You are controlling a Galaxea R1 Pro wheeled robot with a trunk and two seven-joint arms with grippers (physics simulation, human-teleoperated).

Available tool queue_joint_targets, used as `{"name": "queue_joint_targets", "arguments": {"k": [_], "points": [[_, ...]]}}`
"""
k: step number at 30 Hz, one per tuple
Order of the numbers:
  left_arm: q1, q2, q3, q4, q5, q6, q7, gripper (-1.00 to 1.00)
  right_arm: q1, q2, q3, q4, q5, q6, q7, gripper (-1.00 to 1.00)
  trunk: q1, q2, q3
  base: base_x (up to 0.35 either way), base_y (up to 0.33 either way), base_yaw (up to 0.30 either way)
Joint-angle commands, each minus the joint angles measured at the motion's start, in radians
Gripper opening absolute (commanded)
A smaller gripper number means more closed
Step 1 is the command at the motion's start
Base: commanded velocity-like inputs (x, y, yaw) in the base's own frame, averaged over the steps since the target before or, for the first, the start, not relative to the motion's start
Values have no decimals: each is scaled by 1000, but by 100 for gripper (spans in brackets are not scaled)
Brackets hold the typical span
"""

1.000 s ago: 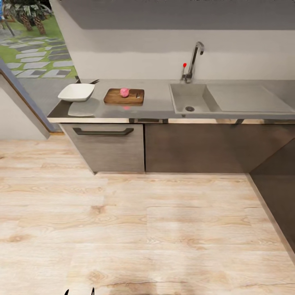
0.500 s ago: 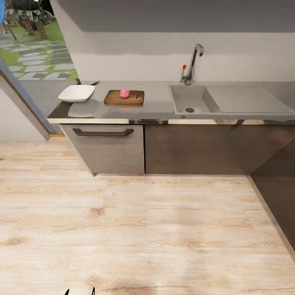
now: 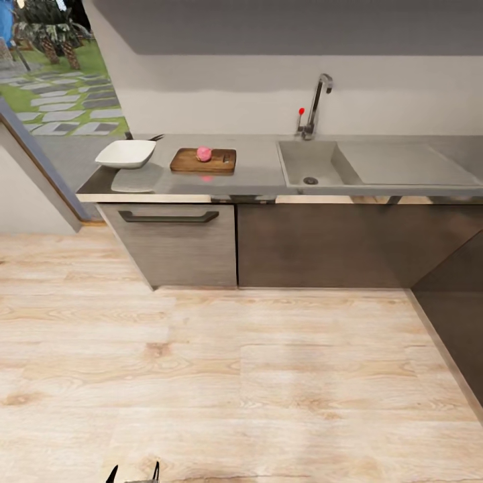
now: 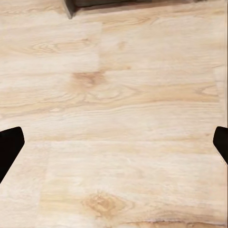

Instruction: In the kitchen, take the Vidalia onion out of the sink, dice it on the chopping board with the paring knife, put the diced onion into the bowl on the countertop, then place both the paring knife and the chopping board into the sink.

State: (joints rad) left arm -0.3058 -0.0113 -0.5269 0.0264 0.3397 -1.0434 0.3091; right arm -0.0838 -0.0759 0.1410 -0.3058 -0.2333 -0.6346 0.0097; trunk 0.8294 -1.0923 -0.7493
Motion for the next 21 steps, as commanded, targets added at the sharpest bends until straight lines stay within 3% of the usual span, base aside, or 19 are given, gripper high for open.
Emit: {"name": "queue_joint_targets", "arguments": {"k": [1, 8, 21], "points": [[-1, 1, -8, -14, 6, -4, 7, 100, -1, -1, 8, 1, -11, -3, 1, 100, 4, -8, -3, 0, 0, 0], [0, -3, -9, -104, 4, -4, 54, 100, 0, -3, 6, -3, -12, -4, 1, 100, 31, -57, -17, 0, 0, 0], [-1, 2, -13, -96, 5, -4, 62, 100, -1, -6, 5, -43, -12, -5, 1, 100, 81, -148, -45, 0, 0, 0]]}}
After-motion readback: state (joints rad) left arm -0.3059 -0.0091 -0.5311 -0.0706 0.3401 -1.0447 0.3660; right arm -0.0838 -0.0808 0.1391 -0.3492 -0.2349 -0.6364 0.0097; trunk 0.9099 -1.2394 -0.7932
